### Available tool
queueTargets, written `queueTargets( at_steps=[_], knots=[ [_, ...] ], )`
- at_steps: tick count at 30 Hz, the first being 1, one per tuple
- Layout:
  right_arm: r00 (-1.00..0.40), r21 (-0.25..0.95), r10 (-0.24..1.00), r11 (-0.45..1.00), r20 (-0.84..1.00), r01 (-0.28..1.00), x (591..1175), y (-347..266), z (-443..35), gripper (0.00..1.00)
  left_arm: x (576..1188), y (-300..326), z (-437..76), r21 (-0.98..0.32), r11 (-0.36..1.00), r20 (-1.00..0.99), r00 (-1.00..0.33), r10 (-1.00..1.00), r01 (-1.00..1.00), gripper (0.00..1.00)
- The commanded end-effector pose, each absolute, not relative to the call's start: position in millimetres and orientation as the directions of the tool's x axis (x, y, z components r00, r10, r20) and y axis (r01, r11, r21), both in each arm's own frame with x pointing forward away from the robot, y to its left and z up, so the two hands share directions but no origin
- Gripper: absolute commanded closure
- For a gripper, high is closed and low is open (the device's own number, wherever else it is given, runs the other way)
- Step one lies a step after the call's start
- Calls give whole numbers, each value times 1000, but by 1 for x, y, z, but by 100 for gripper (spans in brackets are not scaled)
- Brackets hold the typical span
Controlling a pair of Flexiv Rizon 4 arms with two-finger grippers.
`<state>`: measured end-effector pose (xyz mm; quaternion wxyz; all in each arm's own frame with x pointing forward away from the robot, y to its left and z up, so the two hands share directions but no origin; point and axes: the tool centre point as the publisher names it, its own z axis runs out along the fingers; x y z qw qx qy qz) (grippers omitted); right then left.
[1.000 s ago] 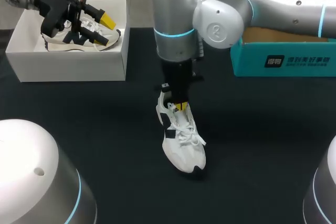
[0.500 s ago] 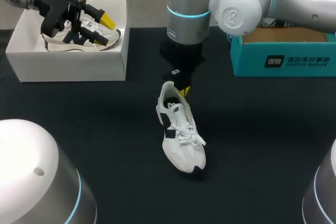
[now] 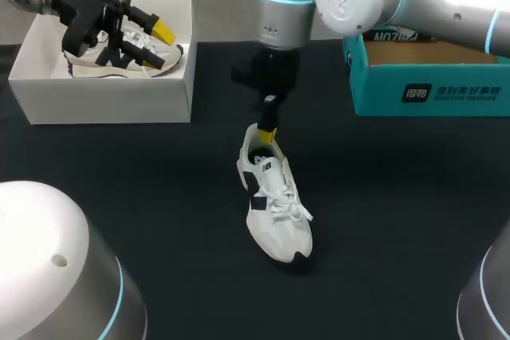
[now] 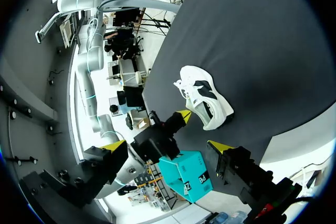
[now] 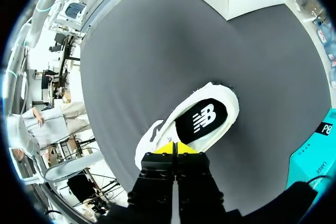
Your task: Take the shoe out of the shoebox, open the shoe tongue, remove and reinsert the insole, then place the shoe into the shoebox
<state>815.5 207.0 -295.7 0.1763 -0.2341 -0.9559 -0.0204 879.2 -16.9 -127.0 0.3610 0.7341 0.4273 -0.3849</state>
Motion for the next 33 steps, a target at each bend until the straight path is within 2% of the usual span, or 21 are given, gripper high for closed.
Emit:
queueTargets(
  at_steps=[1, 7, 9, 10, 11, 12, 33],
  knots=[
    [-819, -51, 436, 891, 373, 452, 820, 209, -298, 100, 879, -17, -127, 202, -375, -872, 340, 351, 905, 0],
    [-905, -114, 332, 943, 265, 313, 831, 199, -284, 100, 879, -17, -127, 202, -375, -872, 340, 351, 905, 0],
    [-940, -99, 245, 969, 238, 227, 837, 199, -283, 100, 879, -17, -127, 202, -375, -872, 340, 351, 905, 0],
    [-943, -62, 244, 970, 226, 236, 839, 199, -284, 100, 879, -17, -127, 202, -375, -872, 340, 351, 905, 0],
    [-943, -62, 244, 970, 226, 236, 839, 199, -284, 31, 879, -17, -127, 202, -375, -872, 340, 351, 905, 0],
    [-943, -62, 244, 970, 226, 236, 839, 199, -284, 0, 879, -17, -127, 202, -375, -872, 340, 351, 905, 0],
    [-943, -62, 244, 970, 226, 236, 839, 199, -284, 0, 879, -17, -127, 202, -375, -872, 340, 351, 905, 0]
  ],
)
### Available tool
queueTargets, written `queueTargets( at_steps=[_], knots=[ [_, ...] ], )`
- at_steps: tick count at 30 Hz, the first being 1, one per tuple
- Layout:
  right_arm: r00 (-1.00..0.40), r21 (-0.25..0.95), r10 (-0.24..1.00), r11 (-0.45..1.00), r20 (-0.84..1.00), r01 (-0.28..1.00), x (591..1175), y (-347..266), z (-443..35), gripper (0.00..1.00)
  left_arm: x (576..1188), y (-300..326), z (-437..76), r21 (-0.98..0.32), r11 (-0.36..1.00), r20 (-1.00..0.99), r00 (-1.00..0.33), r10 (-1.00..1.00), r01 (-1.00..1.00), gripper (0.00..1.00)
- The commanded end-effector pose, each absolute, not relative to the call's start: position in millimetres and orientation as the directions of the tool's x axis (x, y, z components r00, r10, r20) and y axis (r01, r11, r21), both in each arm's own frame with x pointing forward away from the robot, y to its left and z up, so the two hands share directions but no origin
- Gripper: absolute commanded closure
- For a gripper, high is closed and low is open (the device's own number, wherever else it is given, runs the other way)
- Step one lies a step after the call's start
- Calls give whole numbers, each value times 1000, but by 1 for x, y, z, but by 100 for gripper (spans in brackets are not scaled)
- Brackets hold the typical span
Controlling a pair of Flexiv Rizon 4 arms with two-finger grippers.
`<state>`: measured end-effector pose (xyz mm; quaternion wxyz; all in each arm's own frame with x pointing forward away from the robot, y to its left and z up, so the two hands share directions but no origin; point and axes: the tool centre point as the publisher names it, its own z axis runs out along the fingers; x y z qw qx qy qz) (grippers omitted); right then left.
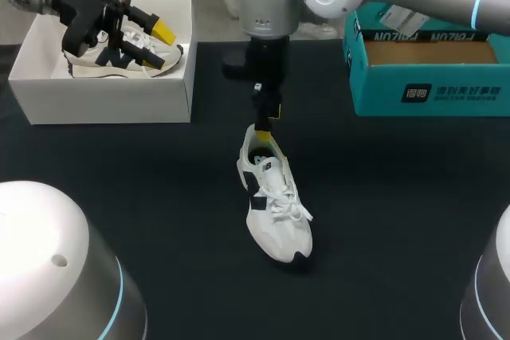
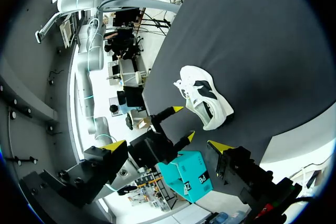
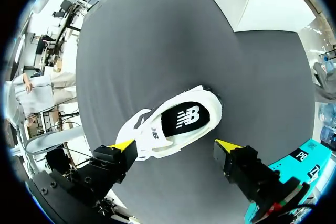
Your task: Take the shoe out of the shoebox, open the shoe tongue, remove and reinsert the insole, then place the shoe into the shoebox
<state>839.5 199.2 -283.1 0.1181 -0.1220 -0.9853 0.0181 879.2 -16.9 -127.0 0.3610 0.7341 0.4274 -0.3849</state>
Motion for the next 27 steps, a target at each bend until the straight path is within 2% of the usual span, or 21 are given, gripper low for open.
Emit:
queueTargets(
  at_steps=[1, 2, 6, 8, 14, 20, 27],
  knots=[
    [-959, -63, 219, 975, 179, 211, 840, 197, -283, 0, 879, -17, -127, 202, -375, -872, 340, 351, 905, 0],
    [-973, -10, 184, 983, 135, 185, 841, 196, -281, 0, 879, -17, -127, 202, -375, -872, 340, 351, 905, 0],
    [-1000, 61, -1, 998, -18, -2, 849, 191, -279, 0, 879, -17, -127, 202, -375, -872, 340, 351, 905, 0],
    [-999, 30, -29, 999, -13, -29, 852, 191, -277, 0, 879, -17, -127, 202, -375, -872, 340, 351, 905, 0],
    [-983, 82, -165, 982, -85, -172, 858, 192, -278, 0, 879, -17, -127, 202, -375, -872, 340, 351, 905, 0],
    [-978, 53, -185, 980, -100, -191, 861, 201, -287, 0, 879, -17, -127, 202, -375, -872, 340, 351, 905, 0],
    [-983, 57, -133, 988, -124, -141, 870, 210, -299, 0, 879, -17, -127, 202, -375, -872, 340, 351, 905, 0]
  ],
)
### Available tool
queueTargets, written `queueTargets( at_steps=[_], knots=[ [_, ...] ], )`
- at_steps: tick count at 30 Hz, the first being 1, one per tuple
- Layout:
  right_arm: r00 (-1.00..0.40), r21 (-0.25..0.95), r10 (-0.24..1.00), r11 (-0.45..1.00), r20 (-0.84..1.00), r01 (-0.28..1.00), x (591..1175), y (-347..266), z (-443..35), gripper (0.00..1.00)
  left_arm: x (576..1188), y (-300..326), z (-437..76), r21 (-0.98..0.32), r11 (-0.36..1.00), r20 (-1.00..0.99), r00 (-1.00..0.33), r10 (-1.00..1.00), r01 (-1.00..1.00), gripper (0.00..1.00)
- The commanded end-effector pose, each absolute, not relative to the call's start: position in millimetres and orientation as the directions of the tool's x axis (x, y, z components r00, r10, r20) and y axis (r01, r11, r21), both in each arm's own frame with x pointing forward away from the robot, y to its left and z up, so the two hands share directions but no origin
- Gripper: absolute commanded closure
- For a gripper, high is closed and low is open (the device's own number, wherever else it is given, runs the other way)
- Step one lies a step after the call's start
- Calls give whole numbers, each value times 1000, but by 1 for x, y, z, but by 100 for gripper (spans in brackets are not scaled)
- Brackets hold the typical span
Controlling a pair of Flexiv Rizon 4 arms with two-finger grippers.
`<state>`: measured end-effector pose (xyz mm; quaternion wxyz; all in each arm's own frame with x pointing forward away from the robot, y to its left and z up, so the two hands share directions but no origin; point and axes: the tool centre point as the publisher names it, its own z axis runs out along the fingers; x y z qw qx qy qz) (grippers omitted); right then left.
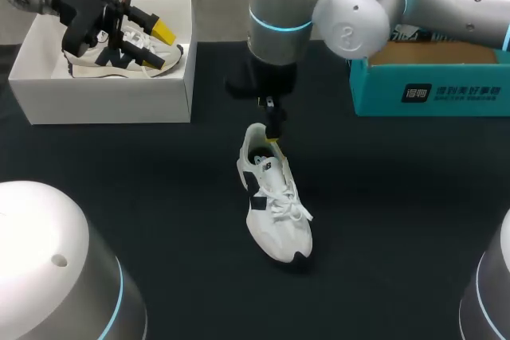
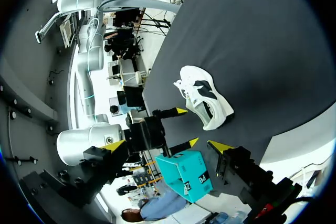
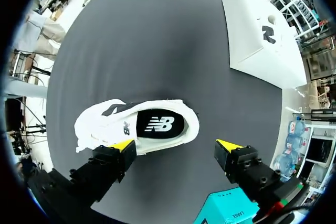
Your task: Take the shoe out of the shoebox, open the shoe tongue, remove and reinsert the insole, then place the shoe into the shoebox
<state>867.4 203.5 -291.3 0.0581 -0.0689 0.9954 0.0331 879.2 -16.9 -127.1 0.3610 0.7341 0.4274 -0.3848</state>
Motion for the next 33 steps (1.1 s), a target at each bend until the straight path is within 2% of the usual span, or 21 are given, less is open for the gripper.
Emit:
queueTargets(
  at_steps=[1, 14, 33],
  knots=[
    [-983, 63, -139, 987, -121, -147, 872, 212, -301, 0, 879, -17, -127, 202, -375, -872, 340, 351, 905, 0],
    [-966, 20, -243, 969, -92, -245, 896, 234, -330, 0, 879, -17, -127, 202, -375, -872, 340, 351, 905, 0],
    [-957, 25, -282, 959, -63, -284, 915, 232, -376, 0, 879, -17, -127, 202, -375, -872, 340, 351, 905, 0]
  ],
)
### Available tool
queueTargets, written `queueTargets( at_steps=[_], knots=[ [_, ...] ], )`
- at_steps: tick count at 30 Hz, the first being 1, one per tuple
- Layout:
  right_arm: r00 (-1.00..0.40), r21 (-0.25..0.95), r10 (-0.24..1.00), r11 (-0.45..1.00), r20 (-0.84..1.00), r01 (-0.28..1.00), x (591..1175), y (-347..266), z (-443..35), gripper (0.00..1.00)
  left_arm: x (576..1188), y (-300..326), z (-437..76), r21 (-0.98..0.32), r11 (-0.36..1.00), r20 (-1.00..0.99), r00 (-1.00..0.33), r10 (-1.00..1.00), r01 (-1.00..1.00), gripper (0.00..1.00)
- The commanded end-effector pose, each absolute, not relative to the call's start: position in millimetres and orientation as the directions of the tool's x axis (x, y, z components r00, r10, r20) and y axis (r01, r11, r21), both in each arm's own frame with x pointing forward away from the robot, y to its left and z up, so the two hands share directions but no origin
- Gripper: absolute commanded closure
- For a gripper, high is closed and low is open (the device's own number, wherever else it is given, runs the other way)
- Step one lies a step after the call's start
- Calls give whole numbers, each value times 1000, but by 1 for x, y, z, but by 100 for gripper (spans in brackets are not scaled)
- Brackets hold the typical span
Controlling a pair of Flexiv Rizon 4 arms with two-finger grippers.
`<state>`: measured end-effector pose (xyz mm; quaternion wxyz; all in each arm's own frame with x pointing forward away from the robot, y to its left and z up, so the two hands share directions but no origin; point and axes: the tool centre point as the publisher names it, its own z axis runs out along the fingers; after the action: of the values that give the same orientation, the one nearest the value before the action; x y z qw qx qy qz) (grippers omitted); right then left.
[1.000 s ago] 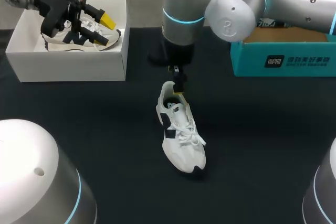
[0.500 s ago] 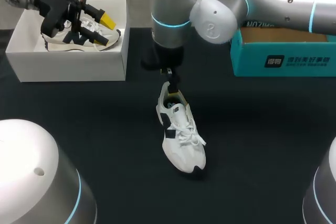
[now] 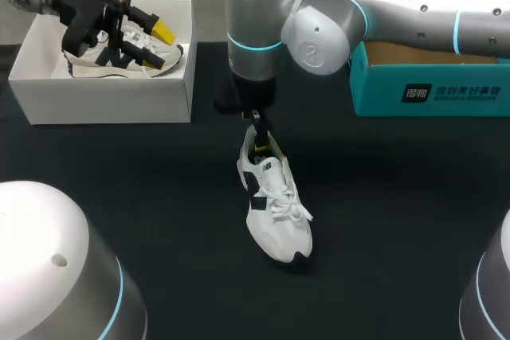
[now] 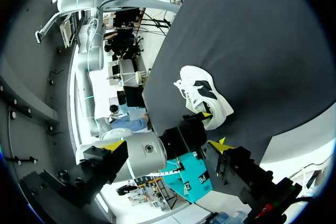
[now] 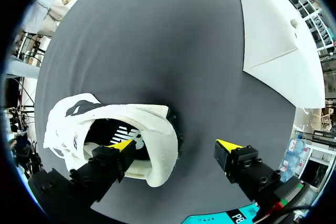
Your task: Take the shoe out of the shoebox, open the shoe tongue, remove and reinsert the insole, then place the shoe into the shoebox
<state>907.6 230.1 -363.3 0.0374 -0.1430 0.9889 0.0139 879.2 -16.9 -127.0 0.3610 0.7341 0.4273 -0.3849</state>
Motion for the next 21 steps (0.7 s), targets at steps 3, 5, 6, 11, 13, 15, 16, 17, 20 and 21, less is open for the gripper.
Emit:
queueTargets(
  at_steps=[3, 5, 6, 11, 13, 15, 16, 17, 20, 21],
  knots=[
    [-959, 26, -278, 960, -48, -279, 916, 231, -382, 0, 879, -17, -127, 202, -375, -872, 340, 351, 905, 0],
    [-961, 28, -273, 961, -39, -274, 915, 231, -386, 16, 879, -17, -127, 202, -375, -872, 340, 351, 905, 0],
    [-962, 22, -272, 962, -31, -273, 914, 230, -387, 22, 879, -17, -127, 202, -375, -872, 340, 351, 905, 0],
    [-965, 3, -262, 965, -14, -262, 911, 228, -387, 57, 879, -17, -127, 202, -375, -872, 340, 351, 905, 0],
    [-967, 1, -254, 967, -12, -254, 909, 226, -387, 73, 879, -17, -127, 202, -375, -872, 340, 351, 905, 0],
    [-969, -7, -247, 969, -7, -247, 907, 224, -387, 100, 879, -17, -127, 202, -375, -872, 340, 351, 905, 0],
    [-969, -11, -247, 969, -4, -247, 906, 224, -387, 100, 879, -17, -127, 202, -375, -872, 340, 351, 905, 0],
    [-969, -15, -246, 969, -3, -246, 905, 224, -386, 100, 879, -17, -127, 202, -375, -872, 340, 351, 905, 0],
    [-974, -24, -228, 973, -2, -228, 901, 222, -381, 100, 879, -17, -127, 202, -375, -872, 340, 351, 905, 0],
    [-975, -21, -223, 975, -9, -223, 899, 221, -378, 100, 879, -17, -127, 202, -375, -872, 340, 351, 905, 0]
  ],
)
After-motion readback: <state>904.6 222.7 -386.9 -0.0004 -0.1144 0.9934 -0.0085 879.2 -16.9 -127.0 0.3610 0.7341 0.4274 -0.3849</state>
